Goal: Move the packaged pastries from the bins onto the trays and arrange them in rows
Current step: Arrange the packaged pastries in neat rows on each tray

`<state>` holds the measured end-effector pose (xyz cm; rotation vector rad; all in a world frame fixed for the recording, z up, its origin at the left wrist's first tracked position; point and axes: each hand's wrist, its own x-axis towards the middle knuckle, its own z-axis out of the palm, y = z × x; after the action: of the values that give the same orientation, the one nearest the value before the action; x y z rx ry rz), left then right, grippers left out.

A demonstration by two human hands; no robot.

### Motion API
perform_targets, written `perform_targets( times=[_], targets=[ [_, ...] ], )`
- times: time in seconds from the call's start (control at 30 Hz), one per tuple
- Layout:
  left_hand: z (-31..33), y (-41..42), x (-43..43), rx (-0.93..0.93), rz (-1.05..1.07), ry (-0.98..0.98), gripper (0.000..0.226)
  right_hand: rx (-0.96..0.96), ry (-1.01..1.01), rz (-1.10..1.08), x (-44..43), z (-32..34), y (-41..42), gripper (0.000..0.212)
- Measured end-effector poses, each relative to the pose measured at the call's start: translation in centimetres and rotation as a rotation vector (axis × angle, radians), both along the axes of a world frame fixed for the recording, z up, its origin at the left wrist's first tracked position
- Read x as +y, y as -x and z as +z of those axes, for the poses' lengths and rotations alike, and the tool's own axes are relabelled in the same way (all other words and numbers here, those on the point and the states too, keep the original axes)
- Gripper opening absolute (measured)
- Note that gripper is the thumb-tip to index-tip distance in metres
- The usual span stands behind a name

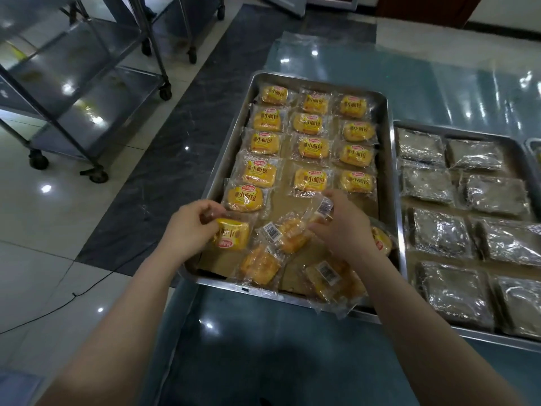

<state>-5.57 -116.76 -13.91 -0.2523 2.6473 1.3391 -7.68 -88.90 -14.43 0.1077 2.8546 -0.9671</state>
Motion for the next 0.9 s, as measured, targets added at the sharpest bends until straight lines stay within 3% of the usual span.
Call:
perform_targets(
  times=[0.17, 0.3, 0.4, 0.5, 0.63, 0.73, 0.9],
  targets=[
    [-1.1, -0.3, 0.4, 0.075, -0.029, 0.178, 0.03, 0.0, -0.298, 0.129, 0.2, -1.2, 1.1, 0.068],
    [-1.5, -0.7, 0.7, 0.099, 0.01, 0.226, 0.021, -0.158, -0.314, 0.231, 1.7, -2.9, -0.1, 0.074],
    [-1.6, -1.2, 0.7, 0.115, 0.187, 0.146, 0.003, -0.141, -0.329, 0.242, 2.4, -3.5, -0.6, 0.08],
    [-1.6, -2.1, 0.8, 0.08, 0.388, 0.055, 0.015, -0.097, -0.337, 0.233, 2.4, -3.7, -1.0, 0.078],
    [-0.9, -3.8, 1.7, 0.043, 0.282, 0.095, 0.036, -0.089, -0.331, 0.21, 2.4, -4.0, -1.2, 0.078],
    [-0.7, -4.6, 2.3, 0.032, 0.188, 0.205, 0.039, -0.028, -0.243, 0.091, 2.4, -4.0, -1.7, 0.069],
    [-0.9, -5.3, 2.0, 0.168, 0.319, 0.294, 0.034, -0.043, 0.13, -0.081, 3.3, -3.2, -1.9, 0.027]
  ],
)
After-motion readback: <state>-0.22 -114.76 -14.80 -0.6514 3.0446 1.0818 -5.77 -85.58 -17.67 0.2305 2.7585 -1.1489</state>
